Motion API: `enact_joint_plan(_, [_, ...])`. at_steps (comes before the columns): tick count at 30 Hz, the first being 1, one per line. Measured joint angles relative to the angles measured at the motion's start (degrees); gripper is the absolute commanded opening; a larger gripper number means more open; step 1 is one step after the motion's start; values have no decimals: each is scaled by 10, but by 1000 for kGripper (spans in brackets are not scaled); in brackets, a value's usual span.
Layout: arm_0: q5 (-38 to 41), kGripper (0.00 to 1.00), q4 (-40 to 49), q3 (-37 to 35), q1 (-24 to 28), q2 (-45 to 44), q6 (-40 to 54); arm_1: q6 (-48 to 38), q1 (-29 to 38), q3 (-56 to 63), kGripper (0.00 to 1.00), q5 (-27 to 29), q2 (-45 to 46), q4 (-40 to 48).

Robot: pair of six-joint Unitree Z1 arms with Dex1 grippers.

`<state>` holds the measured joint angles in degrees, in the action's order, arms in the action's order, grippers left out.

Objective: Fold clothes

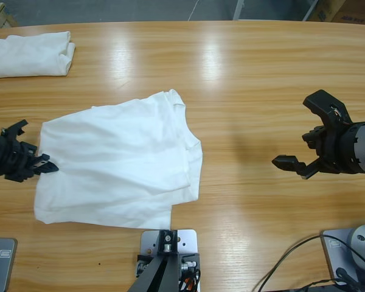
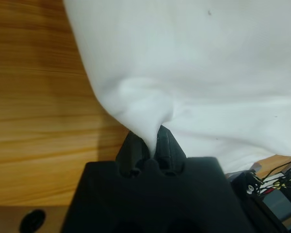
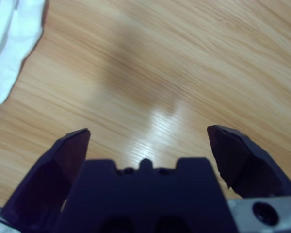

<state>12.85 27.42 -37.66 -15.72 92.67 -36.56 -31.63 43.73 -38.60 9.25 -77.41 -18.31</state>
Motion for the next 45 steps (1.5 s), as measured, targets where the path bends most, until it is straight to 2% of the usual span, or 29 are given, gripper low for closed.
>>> enact_joint_plan(3, [-6,0,60,-54,4,-21,16,-4,0,2,996,0,0,0])
enact_joint_plan(9, [-12,0,175,-224,-20,-48,34,-8,0,18,996,0,-3,11])
enact_joint_plan(16, [-28,0,214,-322,-112,-38,34,-9,0,22,996,0,-22,22])
enact_joint_plan(23, [-25,0,245,-437,-194,24,53,-13,0,48,1000,-3,-25,38])
enact_joint_plan(29, [-19,0,259,-451,-219,45,68,-13,0,52,996,-23,-25,69])
enact_joint_plan(40, [95,0,259,-467,-239,109,108,-13,0,60,996,-40,-25,91])
enact_joint_plan(45, [111,0,259,-498,-244,149,114,-13,0,62,1000,-40,-25,92])
